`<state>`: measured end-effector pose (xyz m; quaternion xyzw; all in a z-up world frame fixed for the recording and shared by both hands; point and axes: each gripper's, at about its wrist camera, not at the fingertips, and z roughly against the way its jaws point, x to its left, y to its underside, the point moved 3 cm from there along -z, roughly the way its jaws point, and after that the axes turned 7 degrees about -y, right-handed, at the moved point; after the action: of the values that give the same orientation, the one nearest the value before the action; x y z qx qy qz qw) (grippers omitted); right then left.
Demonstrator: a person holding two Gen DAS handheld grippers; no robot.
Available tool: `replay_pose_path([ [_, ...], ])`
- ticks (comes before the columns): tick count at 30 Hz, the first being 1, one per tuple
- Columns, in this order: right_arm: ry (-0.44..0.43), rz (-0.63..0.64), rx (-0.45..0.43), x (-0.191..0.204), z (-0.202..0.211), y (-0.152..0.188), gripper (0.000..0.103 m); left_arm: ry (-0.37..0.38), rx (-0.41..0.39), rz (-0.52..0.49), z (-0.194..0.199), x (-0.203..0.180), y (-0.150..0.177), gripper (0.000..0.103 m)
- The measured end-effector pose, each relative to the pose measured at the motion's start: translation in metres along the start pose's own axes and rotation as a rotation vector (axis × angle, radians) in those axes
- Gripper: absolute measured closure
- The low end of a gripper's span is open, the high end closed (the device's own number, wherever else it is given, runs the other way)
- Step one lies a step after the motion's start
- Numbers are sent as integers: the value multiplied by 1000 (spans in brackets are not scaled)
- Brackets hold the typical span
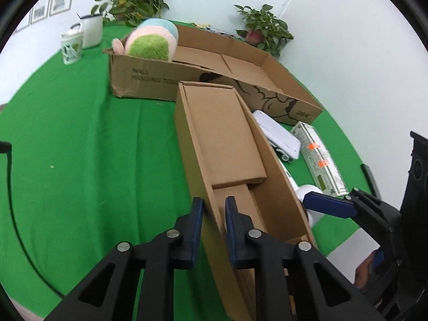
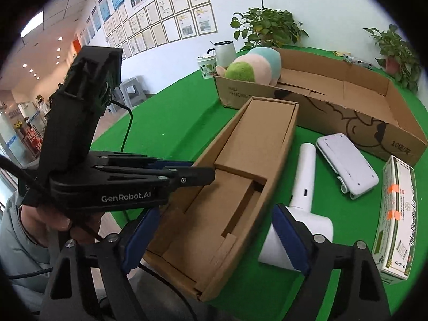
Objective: Organize objects
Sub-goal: 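Grip the long narrow cardboard box with both grippers and lift it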
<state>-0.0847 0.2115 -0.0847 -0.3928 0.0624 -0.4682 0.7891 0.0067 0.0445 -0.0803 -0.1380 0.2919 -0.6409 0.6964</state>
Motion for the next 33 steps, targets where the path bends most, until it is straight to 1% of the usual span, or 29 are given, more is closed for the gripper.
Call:
replay_pose_path([
  [2,3,9,9,3,-6,-2,20,-24,-4,7,5,3,-1,93],
  [4,20,-5,20,1,-11,-3,31,-25,1,24,11,8,0,95],
  [5,37,-12,28,0,-14,-3,33,-37,2,27,14,10,1,96],
  [6,47,-20,36,-2,-17,-3,38,-44,3,32,17,12,3,96],
  [9,78,-24,45,0,-21,-5,40,-42,4,54,26,15,11,96],
  [12,74,-55,71,5,-29,-6,46,-52,-4,84,32,18,18,97],
  [14,86,-84,94,6,-34,-5,54,-65,-13,102,36,20,21,97],
  [16,123,-103,120,3,-40,-4,68,-71,-15,98,38,21,23,96],
  [18,120,-132,134,-1,-43,-3,71,-84,-18,98,39,19,24,96],
  [21,131,-137,138,0,-43,-4,76,-84,-20,106,37,19,26,96],
  [28,176,-165,135,-3,-41,-3,83,-86,-4,96,40,12,33,95],
  [33,186,-174,120,-5,-38,1,85,-93,9,89,40,6,39,95],
])
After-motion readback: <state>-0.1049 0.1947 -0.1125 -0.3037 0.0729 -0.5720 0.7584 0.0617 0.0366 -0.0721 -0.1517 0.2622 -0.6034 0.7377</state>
